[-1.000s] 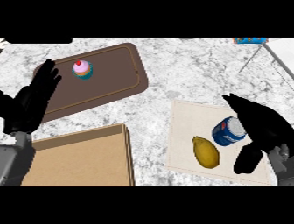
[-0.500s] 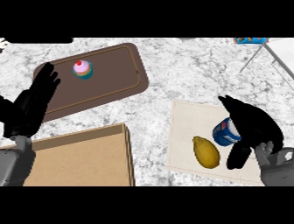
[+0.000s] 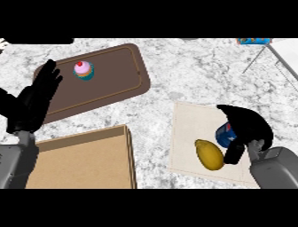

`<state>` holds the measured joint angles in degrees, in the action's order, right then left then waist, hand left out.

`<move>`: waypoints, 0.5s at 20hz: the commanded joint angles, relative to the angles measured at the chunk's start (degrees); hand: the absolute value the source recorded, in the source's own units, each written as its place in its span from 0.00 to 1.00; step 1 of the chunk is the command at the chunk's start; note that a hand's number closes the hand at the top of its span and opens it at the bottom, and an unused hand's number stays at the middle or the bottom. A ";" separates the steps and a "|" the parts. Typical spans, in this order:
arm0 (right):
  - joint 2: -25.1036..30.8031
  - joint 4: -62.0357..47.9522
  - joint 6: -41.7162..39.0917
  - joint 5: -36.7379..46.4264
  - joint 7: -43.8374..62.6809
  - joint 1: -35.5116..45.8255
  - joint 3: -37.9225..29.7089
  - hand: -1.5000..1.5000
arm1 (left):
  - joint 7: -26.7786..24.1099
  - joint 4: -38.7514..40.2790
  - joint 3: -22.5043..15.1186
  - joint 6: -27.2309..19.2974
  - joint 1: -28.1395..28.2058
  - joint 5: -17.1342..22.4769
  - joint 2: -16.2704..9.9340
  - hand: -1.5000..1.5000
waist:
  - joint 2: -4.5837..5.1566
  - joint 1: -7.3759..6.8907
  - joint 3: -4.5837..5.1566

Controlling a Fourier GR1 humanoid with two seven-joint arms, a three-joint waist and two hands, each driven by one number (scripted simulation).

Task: Pick the can from the placemat and place it in the tiered shelf

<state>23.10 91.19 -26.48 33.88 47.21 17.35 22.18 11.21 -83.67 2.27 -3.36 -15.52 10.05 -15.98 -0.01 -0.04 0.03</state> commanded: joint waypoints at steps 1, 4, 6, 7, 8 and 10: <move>-1.12 -2.64 -0.18 2.90 -4.64 -2.47 -1.82 1.00 | 0.88 -1.89 -0.07 -0.65 0.40 -2.03 1.27 0.50 | 0.00 0.01 -0.04; -1.65 -0.93 -0.64 5.38 -5.16 -4.48 -0.69 1.00 | 1.62 -3.48 -0.25 0.24 2.01 -2.24 1.55 0.50 | -0.04 0.04 -0.04; -2.26 -8.76 3.51 10.49 -10.22 0.51 2.75 1.00 | 1.40 0.09 2.04 2.61 -0.62 0.31 -0.12 0.50 | 0.12 -0.27 -0.05; -0.40 -6.48 2.47 9.77 -12.73 -0.79 1.25 1.00 | 2.50 -2.58 0.02 -0.57 0.19 -2.13 2.24 0.50 | 0.03 -0.11 -0.05; -1.06 -5.11 2.86 10.52 -11.97 -0.39 0.25 1.00 | -1.43 -3.38 -0.71 0.76 3.87 -2.62 3.10 0.50 | 0.00 -0.13 -0.04; -2.43 -1.39 2.87 12.19 -10.54 -2.04 0.31 1.00 | 0.60 0.87 3.40 3.16 -0.93 -0.08 0.33 0.50 | 0.00 0.14 -0.03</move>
<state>22.10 87.90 -24.59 42.94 37.53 16.91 22.00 11.88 -84.90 3.46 -2.01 -14.92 9.01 -14.76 -0.40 -0.06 0.42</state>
